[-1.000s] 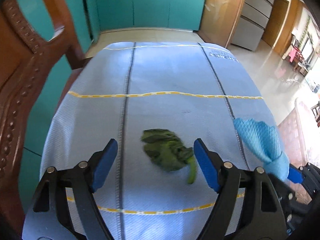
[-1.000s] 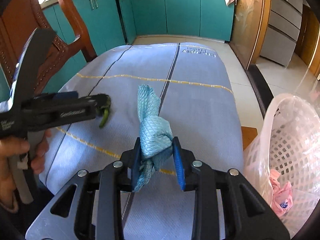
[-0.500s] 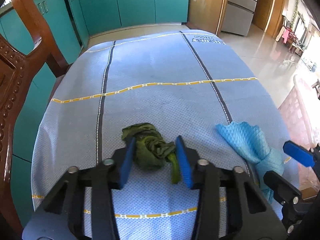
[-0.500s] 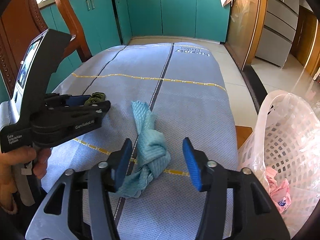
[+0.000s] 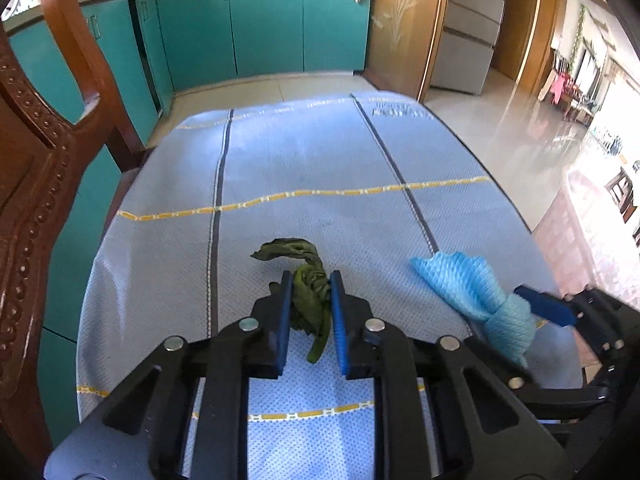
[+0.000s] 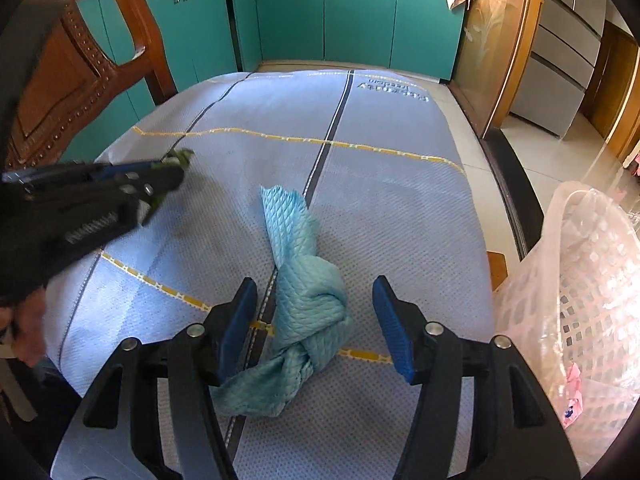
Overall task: Collect trash
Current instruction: 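Carry the blue and green cloths over the basket and open both grippers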
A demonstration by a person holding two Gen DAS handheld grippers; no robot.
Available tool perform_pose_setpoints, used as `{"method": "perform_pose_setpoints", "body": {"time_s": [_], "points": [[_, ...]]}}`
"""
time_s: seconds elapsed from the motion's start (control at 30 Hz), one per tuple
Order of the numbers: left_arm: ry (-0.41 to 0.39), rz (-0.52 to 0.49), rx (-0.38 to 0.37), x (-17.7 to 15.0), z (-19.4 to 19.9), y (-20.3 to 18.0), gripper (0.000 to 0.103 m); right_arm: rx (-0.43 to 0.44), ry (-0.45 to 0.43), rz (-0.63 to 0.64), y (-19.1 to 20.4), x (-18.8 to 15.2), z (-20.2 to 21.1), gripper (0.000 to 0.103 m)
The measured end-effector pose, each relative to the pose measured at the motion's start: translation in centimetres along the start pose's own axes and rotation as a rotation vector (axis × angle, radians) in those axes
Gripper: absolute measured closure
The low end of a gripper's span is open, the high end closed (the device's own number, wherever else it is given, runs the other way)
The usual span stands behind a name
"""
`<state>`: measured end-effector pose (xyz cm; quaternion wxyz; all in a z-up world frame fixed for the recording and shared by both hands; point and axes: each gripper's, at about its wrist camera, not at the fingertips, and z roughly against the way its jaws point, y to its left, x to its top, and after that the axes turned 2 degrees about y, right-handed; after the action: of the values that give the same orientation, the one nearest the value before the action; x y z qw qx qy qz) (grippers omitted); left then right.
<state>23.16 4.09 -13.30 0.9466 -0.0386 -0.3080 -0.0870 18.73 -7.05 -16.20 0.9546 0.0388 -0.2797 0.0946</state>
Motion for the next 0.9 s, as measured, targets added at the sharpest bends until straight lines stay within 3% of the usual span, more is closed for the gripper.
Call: {"method": "perform_pose_setpoints", "body": {"time_s": [0.07, 0.13, 0.47, 0.6, 0.73, 0.9], "points": [[-0.026, 0.015, -0.008, 0.1, 0.7, 0.3, 0.084, 0.015, 0.001, 0.007, 0.2, -0.1, -0.2, 0.062], [-0.050, 0.030, -0.017, 0.0, 1.3, 0.6, 0.084, 0.012, -0.007, 0.023, 0.5, -0.2, 0.1, 0.070], [-0.182, 0.059, -0.054, 0.1, 4.5, 1.4, 0.084, 0.012, -0.116, 0.005, -0.3, 0.2, 5.3, 0.071], [-0.256, 0.045, -0.016, -0.3, 6.4, 1.0, 0.084, 0.006, -0.178, -0.020, -1.7, 0.1, 8.4, 0.071], [-0.314, 0.012, 0.062, -0.7, 8.2, -0.7, 0.084, -0.026, -0.238, -0.067, -4.7, -1.0, 11.7, 0.071], [-0.345, -0.043, 0.002, -1.0, 10.7, -6.2, 0.084, -0.089, -0.268, -0.131, -9.2, -2.3, 14.2, 0.071]]}}
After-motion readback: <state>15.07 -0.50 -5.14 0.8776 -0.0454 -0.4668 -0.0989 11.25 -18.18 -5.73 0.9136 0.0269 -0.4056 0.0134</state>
